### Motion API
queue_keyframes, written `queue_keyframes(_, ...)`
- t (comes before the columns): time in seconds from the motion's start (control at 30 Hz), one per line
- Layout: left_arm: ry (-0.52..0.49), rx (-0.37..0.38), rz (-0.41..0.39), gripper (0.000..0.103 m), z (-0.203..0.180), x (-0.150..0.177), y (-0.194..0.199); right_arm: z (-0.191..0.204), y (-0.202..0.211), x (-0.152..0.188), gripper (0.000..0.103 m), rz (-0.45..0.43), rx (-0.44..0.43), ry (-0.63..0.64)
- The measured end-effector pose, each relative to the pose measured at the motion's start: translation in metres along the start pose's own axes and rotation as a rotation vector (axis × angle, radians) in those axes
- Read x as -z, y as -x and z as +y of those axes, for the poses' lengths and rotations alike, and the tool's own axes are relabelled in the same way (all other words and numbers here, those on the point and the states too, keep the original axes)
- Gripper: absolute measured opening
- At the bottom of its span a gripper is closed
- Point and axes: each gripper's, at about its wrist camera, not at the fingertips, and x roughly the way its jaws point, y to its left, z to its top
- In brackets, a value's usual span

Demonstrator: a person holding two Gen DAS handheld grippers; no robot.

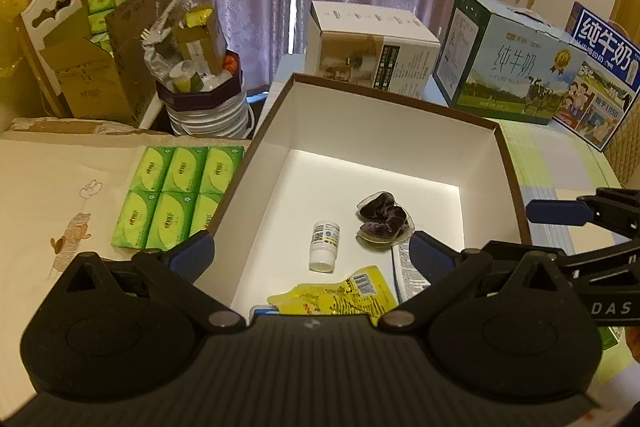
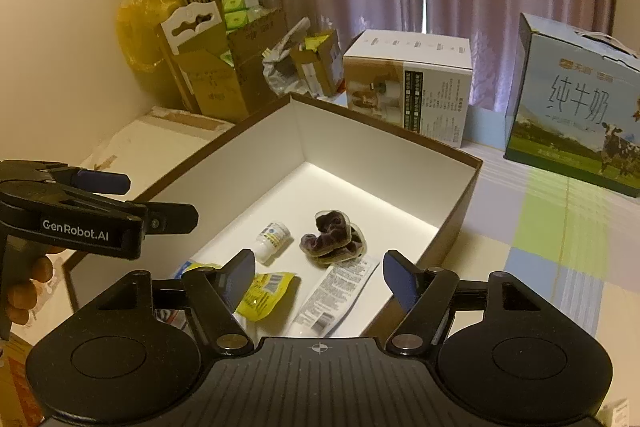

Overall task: Organize objects
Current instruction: 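Open both tools to drop the scrunchie and pill bottle into the box, then withdraw both tools from the storage box back over the table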

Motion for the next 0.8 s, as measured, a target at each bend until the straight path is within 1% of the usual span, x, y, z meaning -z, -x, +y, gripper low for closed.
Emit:
queue_keyframes(0.33,0.007,0.017,-0.045,0.102,-0.015,0.017,0.039,0.003,0.043,0.020,0.069,-0.022,-0.002,-0.036)
queue_keyframes(0.43,0.000,0.022,-0.047,0.102,-0.023,0.023,0.050,0.003,0.057,0.028,0.069,-0.025,-0.002,-0.042)
queue_keyframes(0.8,-0.007,0.081,-0.043,0.102,-0.052,0.053,0.082,-0.003,0.108,0.064,0.069,-0.051,0.007,-0.065)
